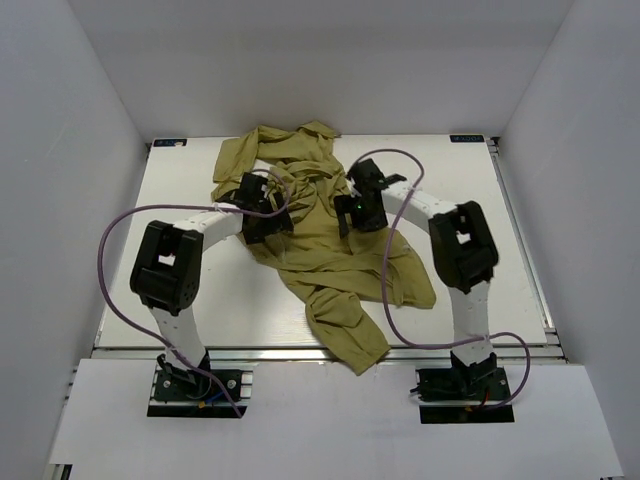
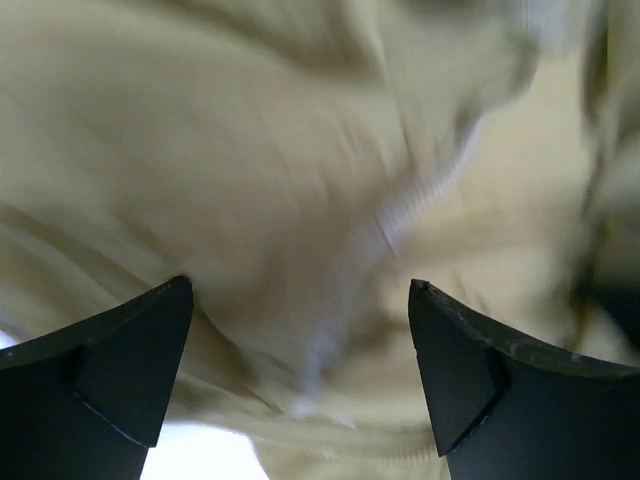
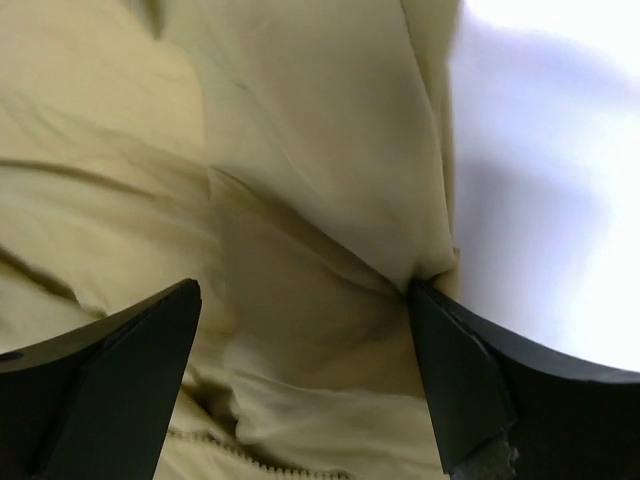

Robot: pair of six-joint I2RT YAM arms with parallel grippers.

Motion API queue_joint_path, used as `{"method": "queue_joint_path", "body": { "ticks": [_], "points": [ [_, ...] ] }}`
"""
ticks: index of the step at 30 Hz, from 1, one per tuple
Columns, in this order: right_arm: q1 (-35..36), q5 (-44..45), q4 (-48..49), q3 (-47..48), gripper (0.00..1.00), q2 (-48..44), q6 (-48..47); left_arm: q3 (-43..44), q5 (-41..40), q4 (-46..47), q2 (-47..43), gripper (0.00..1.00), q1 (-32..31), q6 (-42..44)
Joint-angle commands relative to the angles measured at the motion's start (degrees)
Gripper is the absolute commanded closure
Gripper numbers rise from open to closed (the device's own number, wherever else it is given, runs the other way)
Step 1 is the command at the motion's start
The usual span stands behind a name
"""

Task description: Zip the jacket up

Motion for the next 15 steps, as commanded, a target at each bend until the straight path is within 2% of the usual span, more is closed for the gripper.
{"method": "queue_joint_path", "body": {
  "ticks": [1, 3, 4, 7, 8, 11, 12, 13, 15],
  "points": [
    [0.08, 0.99, 0.46, -15.07, 0.11, -7.32, 5.31, 2.91, -3.46, -1.48, 3.47, 0.02, 2.87, -0.42],
    [1.04, -2.16, 5.29, -23.6, 0.1, -11.56, 7.43, 6.4, -7.57, -1.83, 6.12, 0.02, 2.96, 0.2],
    [1.83, -2.96, 6.44, -31.38, 0.11, -15.84, 9.44, 8.17, -8.38, -2.7, 7.7, 0.02, 3.05, 0.64],
    [8.05, -4.1, 8.47, -42.23, 0.11, -23.93, 12.43, 19.32, -9.1, -4.9, 15.95, 0.02, 3.14, 3.36],
    [12.86, -4.46, 8.9, -43.93, 0.11, -25.62, 13.05, 22.83, -7.87, -4.91, 20.76, 0.02, 3.14, 4.5],
    [21.05, -10.59, 11.36, -45.09, 0.11, -28.89, 15.52, 36.37, 3.62, -1.23, 27.99, 0.02, 2.88, 7.66],
    [22.13, -12.87, 14.33, -44.48, 0.11, -28.89, 15.7, 39.97, 5.92, -0.26, 32.89, 0.02, 2.7, 8.19],
    [22.83, -15.33, 16.01, -43.51, 0.11, -28.11, 15.61, 47.75, 10.99, 1.49, 35.55, 0.02, 2.35, 9.07],
    [23.37, -20.71, 18.13, -37.9, 0.11, -26.09, 13.25, 55.52, 14.54, 3.52, 42.56, 0.02, 1.03, 10.48]
  ]
}}
